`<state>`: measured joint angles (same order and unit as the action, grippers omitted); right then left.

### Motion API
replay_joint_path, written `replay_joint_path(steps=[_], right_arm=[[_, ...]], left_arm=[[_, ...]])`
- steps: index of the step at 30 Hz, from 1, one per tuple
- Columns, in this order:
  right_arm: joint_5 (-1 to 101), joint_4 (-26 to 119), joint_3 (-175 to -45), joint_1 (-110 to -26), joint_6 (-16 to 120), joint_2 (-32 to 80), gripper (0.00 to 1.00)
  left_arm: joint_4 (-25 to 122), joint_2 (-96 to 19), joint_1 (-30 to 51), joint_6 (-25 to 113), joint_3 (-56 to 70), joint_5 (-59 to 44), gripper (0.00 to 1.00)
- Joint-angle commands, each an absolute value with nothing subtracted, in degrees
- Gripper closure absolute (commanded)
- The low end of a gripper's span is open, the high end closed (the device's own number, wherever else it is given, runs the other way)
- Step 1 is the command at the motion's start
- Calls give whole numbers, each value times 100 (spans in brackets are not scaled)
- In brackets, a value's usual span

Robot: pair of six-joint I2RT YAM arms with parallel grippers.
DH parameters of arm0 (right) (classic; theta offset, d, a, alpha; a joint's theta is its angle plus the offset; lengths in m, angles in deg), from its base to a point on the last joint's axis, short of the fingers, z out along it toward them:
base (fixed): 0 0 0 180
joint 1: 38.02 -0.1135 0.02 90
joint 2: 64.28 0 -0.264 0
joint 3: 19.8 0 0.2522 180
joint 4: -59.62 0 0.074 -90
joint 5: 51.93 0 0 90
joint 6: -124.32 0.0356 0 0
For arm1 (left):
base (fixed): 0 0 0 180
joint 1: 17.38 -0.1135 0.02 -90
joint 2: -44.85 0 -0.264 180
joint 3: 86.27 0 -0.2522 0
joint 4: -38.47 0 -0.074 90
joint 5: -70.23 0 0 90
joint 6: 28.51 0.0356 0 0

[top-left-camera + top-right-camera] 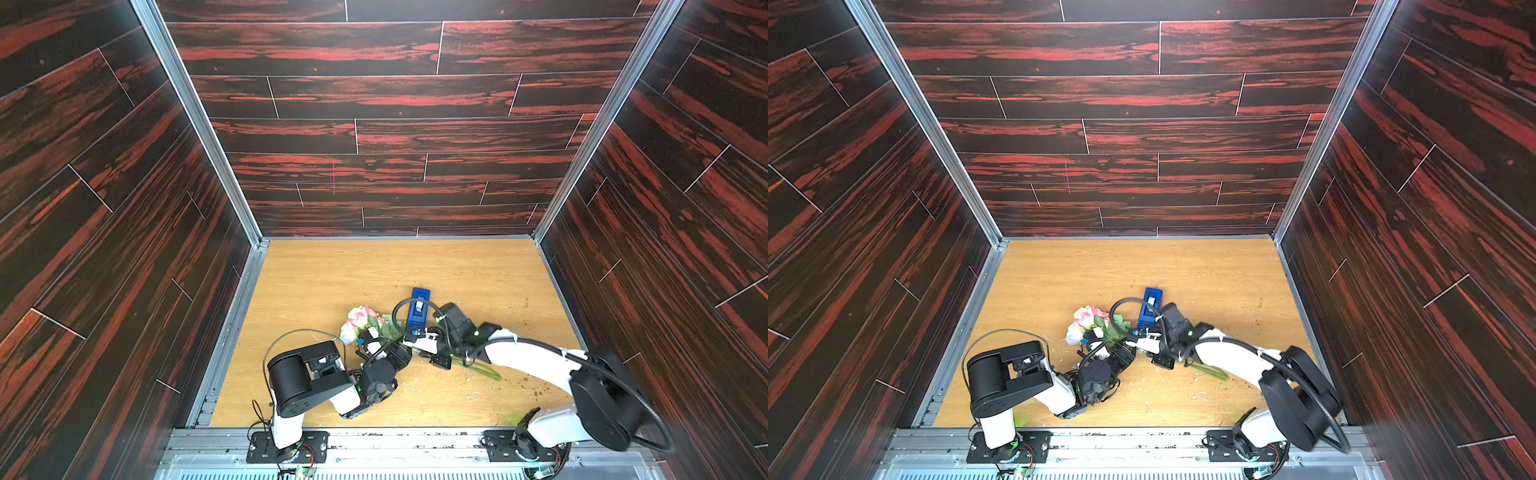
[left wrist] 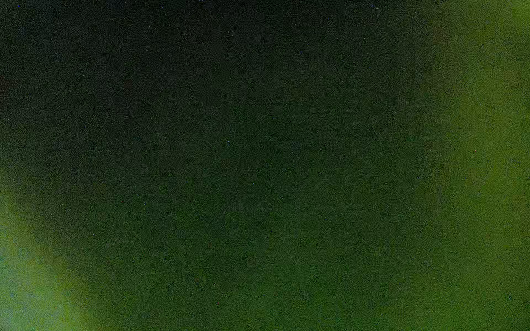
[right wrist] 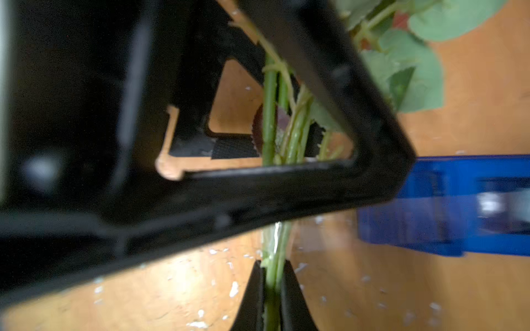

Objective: Wrap bouquets with tape
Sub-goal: Wrap the tape around the bouquet.

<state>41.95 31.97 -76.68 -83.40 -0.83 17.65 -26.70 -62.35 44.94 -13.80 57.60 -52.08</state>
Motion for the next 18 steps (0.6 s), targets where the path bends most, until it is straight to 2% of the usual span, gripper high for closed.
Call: replay_joint_path(steps=[1,8,18], right_arm=[[3364,3651,-7408,-8729,-10,1434,100],[2316,4122,-7019,-9373,-2,1300,100],[2079,4228,-6899,-9697,-88,913,100]], left_arm=[[-2861,-6253,4520,-1549,5720,-5334,47],[-2862,-6448,4487,-1660,5571,-5378,51],[-2862,-6459,4311,-1637,5519,-5466,70]])
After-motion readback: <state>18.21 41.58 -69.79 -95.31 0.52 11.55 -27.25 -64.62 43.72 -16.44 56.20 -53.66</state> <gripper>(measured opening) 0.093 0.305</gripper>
